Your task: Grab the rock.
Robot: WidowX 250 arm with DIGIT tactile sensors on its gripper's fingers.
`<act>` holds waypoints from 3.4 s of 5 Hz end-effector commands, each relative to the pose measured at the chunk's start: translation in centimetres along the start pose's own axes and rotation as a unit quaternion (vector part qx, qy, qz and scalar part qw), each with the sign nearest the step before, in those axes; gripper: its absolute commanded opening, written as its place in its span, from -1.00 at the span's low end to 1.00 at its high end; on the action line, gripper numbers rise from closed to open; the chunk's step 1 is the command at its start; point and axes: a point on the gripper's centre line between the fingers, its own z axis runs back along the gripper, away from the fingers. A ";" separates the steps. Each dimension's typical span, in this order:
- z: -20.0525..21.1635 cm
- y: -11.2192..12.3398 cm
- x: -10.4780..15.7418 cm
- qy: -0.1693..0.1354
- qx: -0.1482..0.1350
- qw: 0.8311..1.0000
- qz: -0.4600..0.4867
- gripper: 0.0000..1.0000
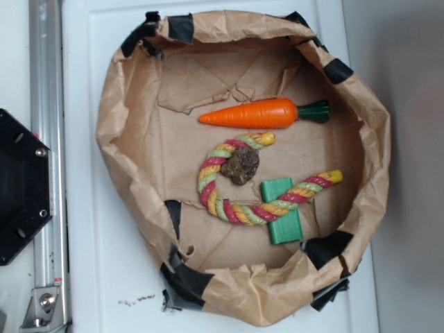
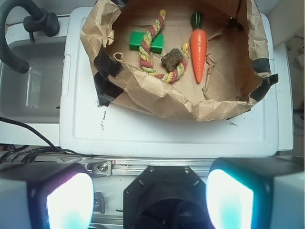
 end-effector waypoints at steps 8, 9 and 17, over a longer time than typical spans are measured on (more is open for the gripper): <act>-20.8 3.5 12.2 -0.020 0.024 0.988 -0.152 1.00; -21.8 3.9 13.4 -0.007 0.030 0.989 -0.142 1.00; -10.1 6.8 14.2 -0.034 -0.028 0.985 0.168 -1.00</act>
